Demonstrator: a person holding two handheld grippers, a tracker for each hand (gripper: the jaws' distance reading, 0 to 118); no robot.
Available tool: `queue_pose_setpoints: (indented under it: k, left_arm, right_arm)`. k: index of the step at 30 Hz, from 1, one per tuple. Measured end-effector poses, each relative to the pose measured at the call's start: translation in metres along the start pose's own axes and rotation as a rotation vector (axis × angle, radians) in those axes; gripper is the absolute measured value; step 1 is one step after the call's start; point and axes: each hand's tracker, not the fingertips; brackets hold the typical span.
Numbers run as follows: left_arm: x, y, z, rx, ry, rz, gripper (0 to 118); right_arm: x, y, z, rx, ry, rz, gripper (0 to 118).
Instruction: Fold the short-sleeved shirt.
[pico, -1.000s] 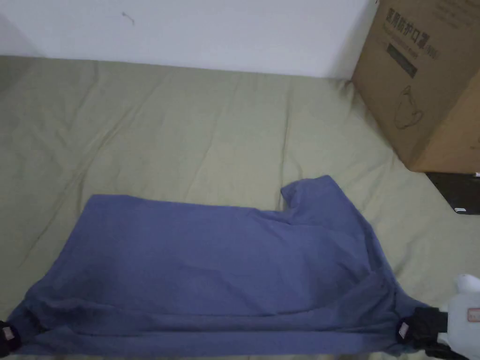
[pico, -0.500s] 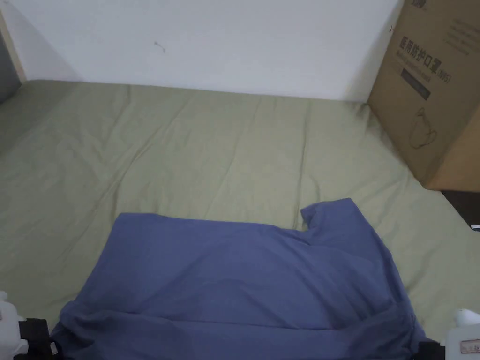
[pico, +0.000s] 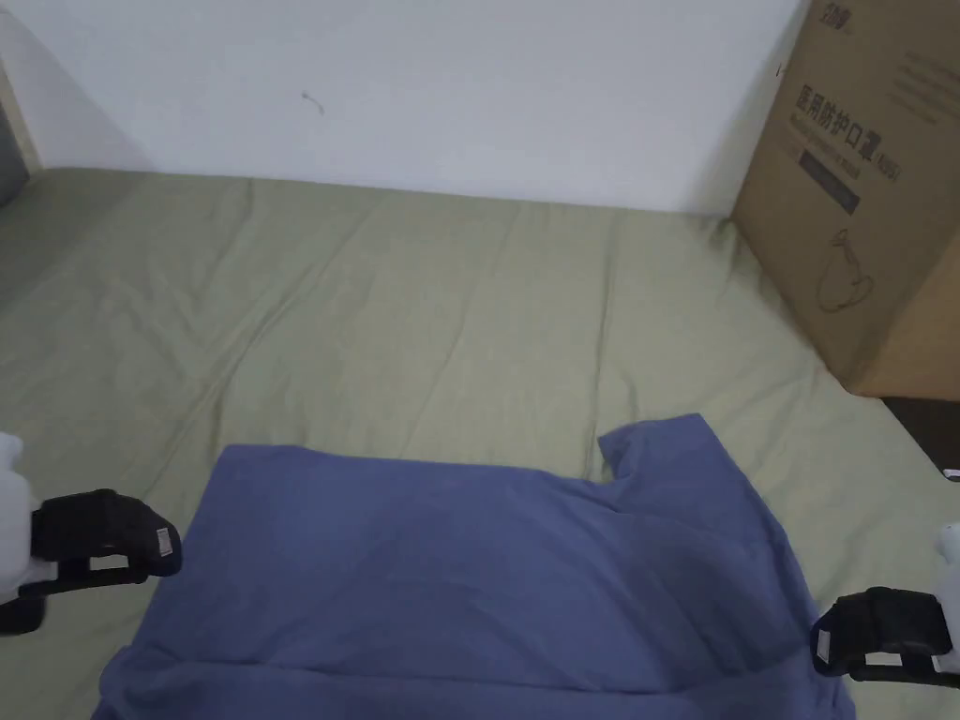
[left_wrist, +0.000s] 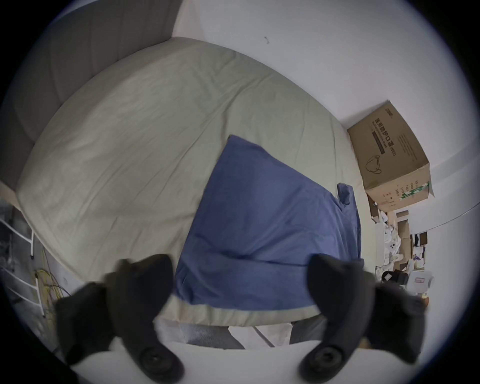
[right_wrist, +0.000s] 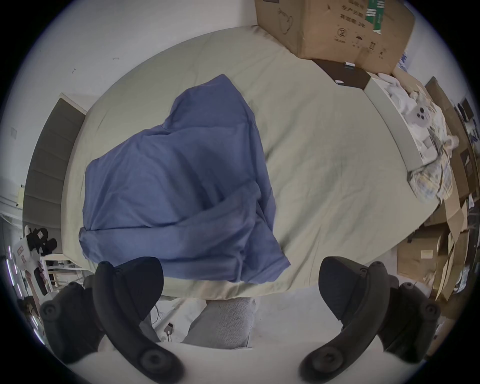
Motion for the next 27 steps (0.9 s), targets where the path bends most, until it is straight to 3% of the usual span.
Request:
queue_pose_setpoints:
  k: [1,2,3,4,5,12,14,15,16,17,18,19,21,27]
  left_arm:
    - [0.008,0.010,-0.006,0.003,0.028,-0.006,75]
    - [0.015,0.022,-0.016,-0.014,0.050,-0.020,29]
    - [0.021,0.032,-0.026,-0.032,0.106,-0.035,0]
    - [0.026,0.045,-0.037,-0.037,0.108,-0.037,0]
    - [0.031,0.059,-0.050,-0.070,0.116,-0.063,0]
    - [0.046,0.168,-0.143,-0.252,0.283,0.005,0]
    - [0.048,0.192,-0.170,-0.260,0.286,-0.059,1]
    - [0.049,0.200,-0.180,-0.258,0.281,-0.061,1]
    - [0.056,0.201,-0.188,-0.260,0.268,-0.074,10]
    - [0.058,0.206,-0.198,-0.276,0.264,-0.082,37]
    - [0.058,0.210,-0.209,-0.290,0.277,-0.073,94]
    - [0.056,0.212,-0.220,-0.306,0.295,-0.057,118]
    - [0.053,0.211,-0.233,-0.291,0.321,-0.091,110]
    - [0.029,0.203,-0.278,-0.320,0.313,-0.023,110]
  right_arm:
    - [-0.008,0.006,0.000,0.016,-0.025,0.019,113]
    - [-0.015,0.014,-0.002,0.033,-0.039,0.031,102]
    - [-0.021,0.021,-0.006,0.041,-0.042,0.042,62]
    - [-0.026,0.027,-0.013,0.048,-0.041,0.039,15]
    - [-0.031,0.031,-0.019,0.057,-0.042,0.023,0]
    - [-0.044,0.048,-0.063,-0.035,0.030,0.057,0]
    - [-0.047,0.046,-0.069,-0.042,0.023,0.072,0]
    - [-0.046,0.046,-0.074,-0.044,0.024,0.074,0]
    - [-0.045,0.047,-0.079,-0.051,0.023,0.073,0]
    - [-0.044,0.048,-0.082,-0.063,0.021,0.066,0]
    - [-0.041,0.049,-0.086,-0.075,0.021,0.053,0]
    - [-0.039,0.051,-0.089,-0.085,0.025,0.042,0]
    - [-0.026,0.057,-0.101,-0.091,0.029,0.032,0]
    - [-0.013,0.069,-0.106,-0.072,0.014,0.013,0]
